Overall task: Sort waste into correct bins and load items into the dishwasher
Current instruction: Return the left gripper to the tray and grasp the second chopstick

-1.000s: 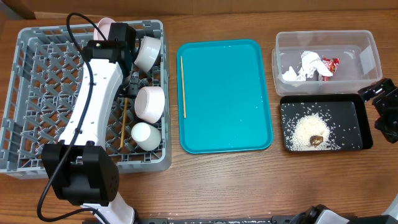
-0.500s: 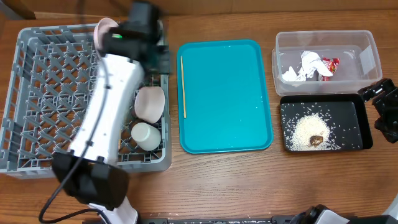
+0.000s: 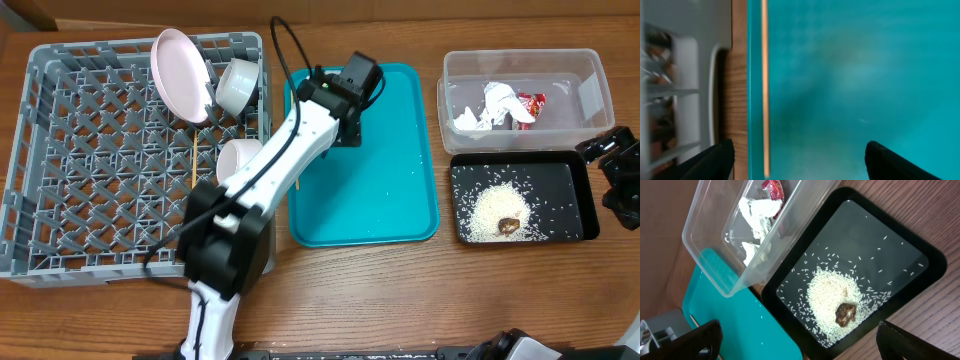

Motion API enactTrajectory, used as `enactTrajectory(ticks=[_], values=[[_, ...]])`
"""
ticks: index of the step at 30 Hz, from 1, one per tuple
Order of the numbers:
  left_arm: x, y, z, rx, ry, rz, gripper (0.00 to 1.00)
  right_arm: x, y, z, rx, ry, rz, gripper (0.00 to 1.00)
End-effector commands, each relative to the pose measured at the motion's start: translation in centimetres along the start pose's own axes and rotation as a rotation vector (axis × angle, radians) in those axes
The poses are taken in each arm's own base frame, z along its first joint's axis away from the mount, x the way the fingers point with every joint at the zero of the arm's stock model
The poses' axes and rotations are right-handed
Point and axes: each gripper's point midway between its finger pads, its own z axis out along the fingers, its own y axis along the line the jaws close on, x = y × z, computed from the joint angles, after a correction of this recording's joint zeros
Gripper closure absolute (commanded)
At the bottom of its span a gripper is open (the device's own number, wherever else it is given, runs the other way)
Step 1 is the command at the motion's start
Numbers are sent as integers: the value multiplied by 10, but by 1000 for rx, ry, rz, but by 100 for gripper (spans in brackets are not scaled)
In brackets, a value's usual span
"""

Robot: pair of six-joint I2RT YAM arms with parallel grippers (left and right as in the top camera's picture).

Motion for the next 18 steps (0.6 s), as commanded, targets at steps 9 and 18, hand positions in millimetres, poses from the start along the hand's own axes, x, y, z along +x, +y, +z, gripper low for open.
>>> enactTrajectory(ticks=[9, 18], values=[[-7, -6, 63, 96, 61, 79, 19, -6, 6, -10, -14, -38, -9, 0], [1, -8, 76, 92, 98, 23, 23, -6, 6, -10, -14, -38, -9, 0]])
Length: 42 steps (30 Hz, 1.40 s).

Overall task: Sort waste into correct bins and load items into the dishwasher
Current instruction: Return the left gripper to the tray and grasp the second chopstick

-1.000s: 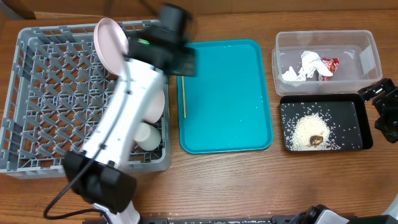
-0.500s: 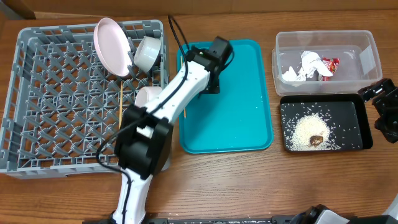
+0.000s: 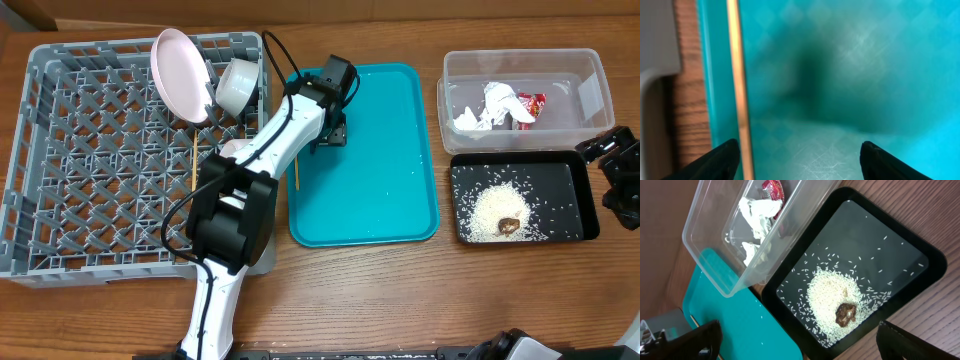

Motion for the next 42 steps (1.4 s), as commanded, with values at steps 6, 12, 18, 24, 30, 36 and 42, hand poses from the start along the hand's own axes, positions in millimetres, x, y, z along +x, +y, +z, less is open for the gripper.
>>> enactTrajectory(ticks=[6, 12, 18, 24, 30, 36, 42], values=[[4, 10, 6, -31, 23, -97, 24, -6, 6, -10, -15, -38, -9, 0], [9, 11, 19, -52, 40, -103, 23, -6, 6, -10, -15, -38, -10, 0], [19, 11, 30, -50, 80, -147, 27, -6, 6, -10, -15, -38, -10, 0], [21, 5, 30, -28, 92, -146, 66, -6, 6, -10, -15, -38, -9, 0], [22, 3, 29, -27, 92, -141, 69, -6, 6, -10, -15, -38, -10, 0], [8, 3, 23, -22, 53, -88, 43, -6, 6, -10, -15, -38, -9, 0], [-4, 16, 15, -99, 3, -70, 34, -6, 6, -10, -15, -38, -10, 0]])
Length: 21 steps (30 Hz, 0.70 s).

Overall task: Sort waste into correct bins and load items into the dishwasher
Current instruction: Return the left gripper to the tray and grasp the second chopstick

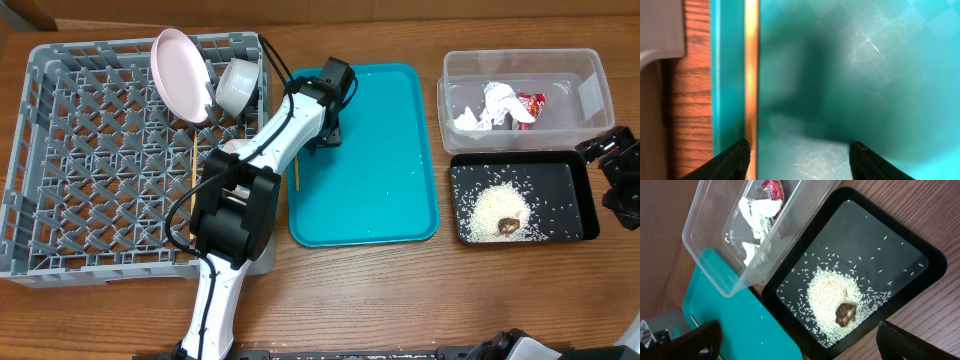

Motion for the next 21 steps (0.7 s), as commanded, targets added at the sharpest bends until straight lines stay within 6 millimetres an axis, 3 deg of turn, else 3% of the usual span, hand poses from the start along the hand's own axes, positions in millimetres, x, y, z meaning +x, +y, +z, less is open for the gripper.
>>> enactTrajectory(ticks=[1, 14, 21], values=[[-7, 6, 6, -50, -24, 24, 34, -6, 6, -10, -15, -38, -10, 0], [-4, 1, 10, -21, -14, 6, 34, -6, 6, -10, -15, -38, -9, 0], [4, 13, 21, -50, 33, -29, 30, -6, 6, -10, -15, -38, -10, 0]])
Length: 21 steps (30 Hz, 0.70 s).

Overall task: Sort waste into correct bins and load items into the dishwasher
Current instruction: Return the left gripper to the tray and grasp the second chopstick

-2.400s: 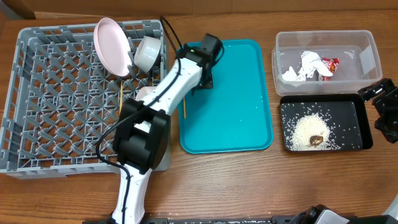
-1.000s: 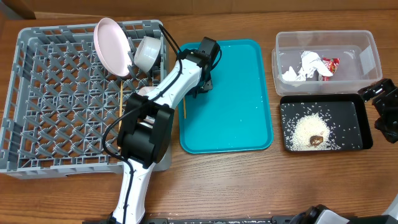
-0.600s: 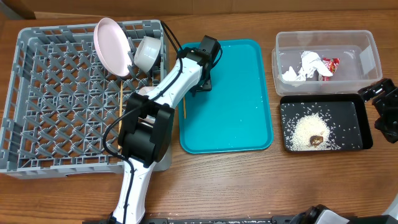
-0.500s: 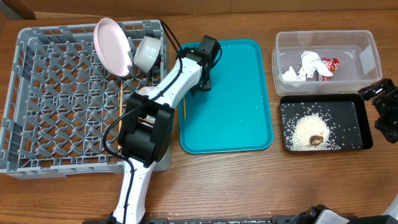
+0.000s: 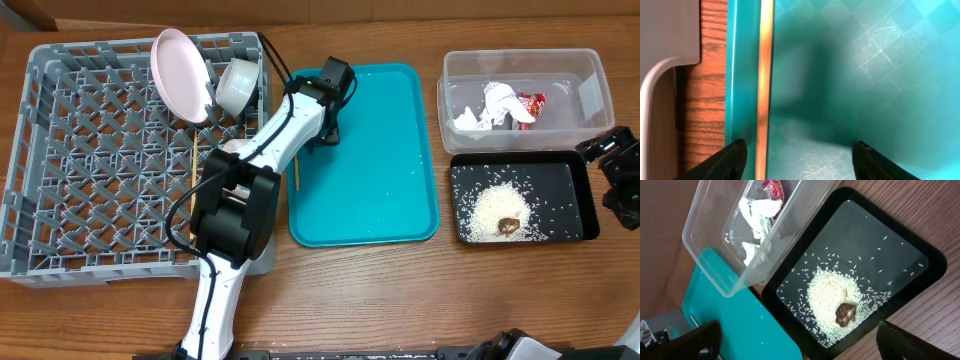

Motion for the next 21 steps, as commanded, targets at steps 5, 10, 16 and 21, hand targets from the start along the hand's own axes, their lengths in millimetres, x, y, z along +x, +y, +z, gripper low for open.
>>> enactTrajectory(ticks=[5, 10, 16, 21], values=[[17, 4, 32, -17, 89, -14, 31, -6, 6, -10, -14, -38, -9, 0], [18, 0, 34, 3, 95, -16, 36, -6, 6, -10, -14, -38, -9, 0], [18, -3, 34, 16, 97, -17, 38, -6, 6, -10, -14, -38, -9, 0], [17, -4, 35, 23, 91, -21, 36, -6, 6, -10, -14, -38, -9, 0]])
